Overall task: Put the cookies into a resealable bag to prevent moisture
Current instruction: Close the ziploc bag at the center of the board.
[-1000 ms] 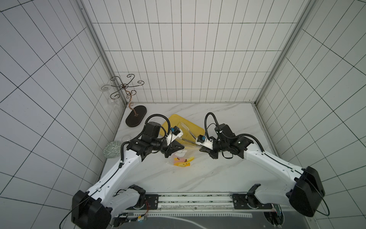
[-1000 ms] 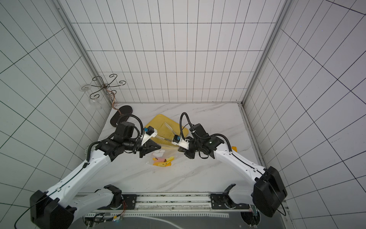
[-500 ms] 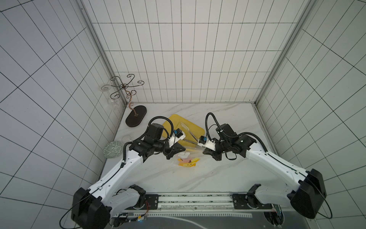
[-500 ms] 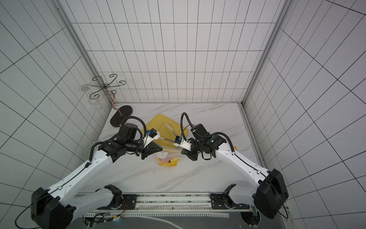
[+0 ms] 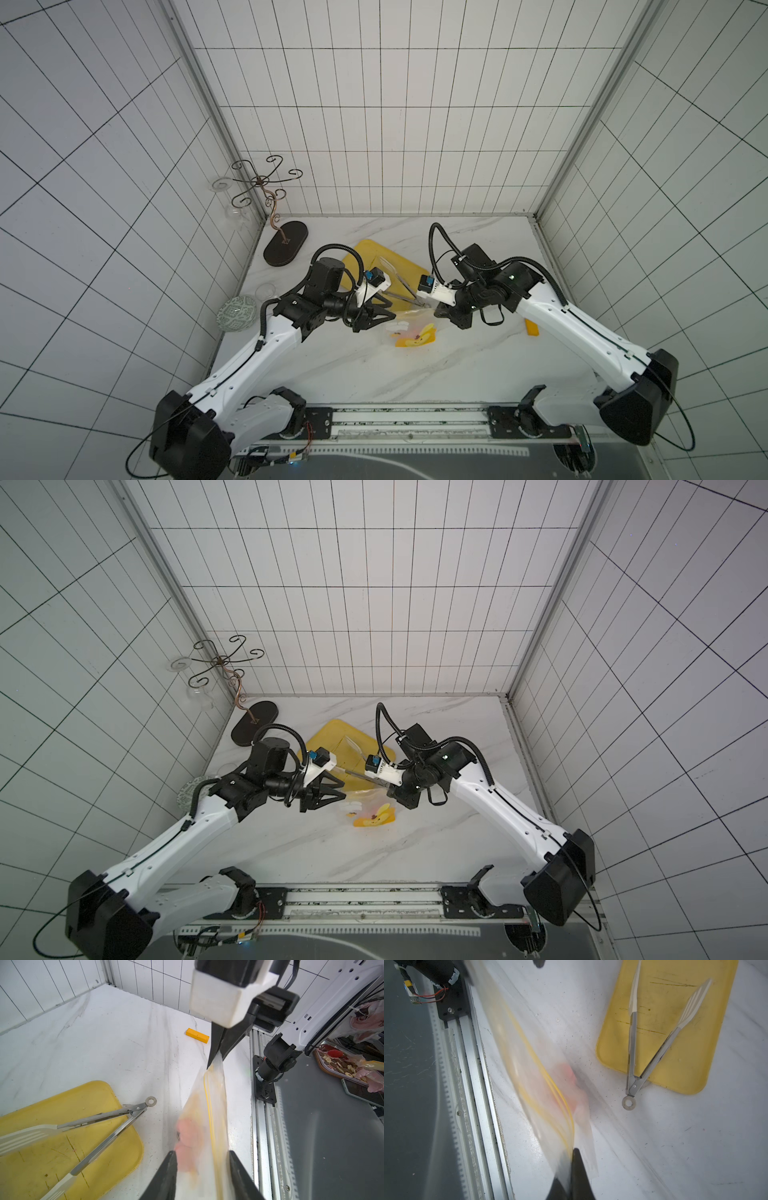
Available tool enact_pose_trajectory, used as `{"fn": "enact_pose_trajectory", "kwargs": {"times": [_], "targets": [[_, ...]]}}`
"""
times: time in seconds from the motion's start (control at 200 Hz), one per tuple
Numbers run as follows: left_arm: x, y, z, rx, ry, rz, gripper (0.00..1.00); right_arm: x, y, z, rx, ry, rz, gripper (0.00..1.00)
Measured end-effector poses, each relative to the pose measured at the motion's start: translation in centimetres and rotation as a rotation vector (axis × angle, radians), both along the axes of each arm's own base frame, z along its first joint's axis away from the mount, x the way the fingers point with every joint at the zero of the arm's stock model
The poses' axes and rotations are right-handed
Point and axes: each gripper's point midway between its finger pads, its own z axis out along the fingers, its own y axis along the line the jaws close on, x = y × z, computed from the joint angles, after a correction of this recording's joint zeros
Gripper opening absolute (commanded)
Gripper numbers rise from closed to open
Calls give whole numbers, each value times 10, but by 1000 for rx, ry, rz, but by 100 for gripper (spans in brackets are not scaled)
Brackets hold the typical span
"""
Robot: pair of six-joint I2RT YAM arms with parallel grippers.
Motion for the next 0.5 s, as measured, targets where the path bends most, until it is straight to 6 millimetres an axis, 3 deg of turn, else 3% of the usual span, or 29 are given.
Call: {"fn": "enact_pose_trajectory", "kwargs": {"times": [0.105, 0.2, 0.395, 0.5], "targets": [[-1, -2, 15, -5, -37, -9, 54, -5, 0, -3, -14, 21, 5, 0], [0, -6, 19, 19, -88, -14, 56, -7, 1, -8, -27, 41, 10, 0], [-7, -33, 12, 140, -93, -93, 65, -10, 5, -26, -76, 134, 17, 0], [-11, -33, -5, 219, -105, -99, 65, -11, 8, -28, -73, 157, 16, 0]]}}
